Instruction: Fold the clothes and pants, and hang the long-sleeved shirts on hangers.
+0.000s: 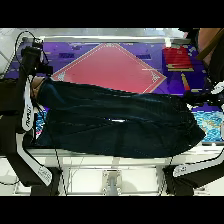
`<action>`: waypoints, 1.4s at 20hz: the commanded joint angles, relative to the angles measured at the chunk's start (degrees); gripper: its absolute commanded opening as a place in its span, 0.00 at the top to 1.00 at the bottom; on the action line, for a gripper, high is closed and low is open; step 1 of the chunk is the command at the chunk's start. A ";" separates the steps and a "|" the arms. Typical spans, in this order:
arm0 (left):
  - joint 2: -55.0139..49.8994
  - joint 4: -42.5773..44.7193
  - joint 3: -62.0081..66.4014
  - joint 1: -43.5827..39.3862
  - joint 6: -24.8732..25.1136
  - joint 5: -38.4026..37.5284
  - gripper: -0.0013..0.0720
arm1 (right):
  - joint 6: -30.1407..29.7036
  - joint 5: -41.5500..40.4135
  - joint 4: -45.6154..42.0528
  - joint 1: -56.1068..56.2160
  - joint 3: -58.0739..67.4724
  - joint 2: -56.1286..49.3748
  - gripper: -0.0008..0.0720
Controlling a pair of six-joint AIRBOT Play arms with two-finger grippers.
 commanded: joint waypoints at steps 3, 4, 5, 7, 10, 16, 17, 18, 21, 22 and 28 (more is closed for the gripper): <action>0.02 -1.18 0.04 -0.17 -0.20 -5.99 0.22 | -3.30 3.52 1.01 -1.84 6.78 -0.52 0.92; 0.02 -1.20 0.04 -0.17 -0.22 -6.56 0.22 | -0.55 3.69 -0.44 -2.86 9.42 -0.17 0.92; 0.02 -1.20 0.04 -0.17 -0.81 -6.97 0.22 | 2.95 3.85 -2.29 -4.04 12.15 -0.11 0.92; 0.02 -1.40 0.04 -0.50 -2.49 -7.02 0.22 | 7.06 2.73 -4.66 -5.90 14.95 -0.13 0.92; 0.00 -3.80 0.04 -1.20 -3.41 -6.56 0.22 | 7.02 0.07 -4.33 -5.90 15.10 -1.38 0.91; 3.19 -0.07 -0.17 -1.09 -7.93 -15.08 0.13 | 7.21 14.60 -9.73 -8.15 18.14 -0.04 0.23; 5.46 2.23 -1.60 -0.85 -8.31 -17.40 0.13 | 6.36 16.90 -10.38 -10.38 17.62 2.29 0.23; 8.39 3.45 -4.50 -0.33 -8.35 -18.47 0.14 | 5.18 18.49 -10.84 -12.96 16.09 5.07 0.23; 23.15 3.69 -25.40 4.39 -11.67 -18.51 0.19 | 1.33 19.28 -10.34 -23.04 4.07 15.52 0.23; 29.16 3.50 -34.51 6.86 -12.68 -17.97 0.19 | -0.42 18.97 -9.35 -26.10 -0.42 18.67 0.23; 46.95 -34.51 -65.29 39.80 3.87 -15.08 0.20 | -1.66 21.51 0.39 -32.37 -8.87 26.49 0.23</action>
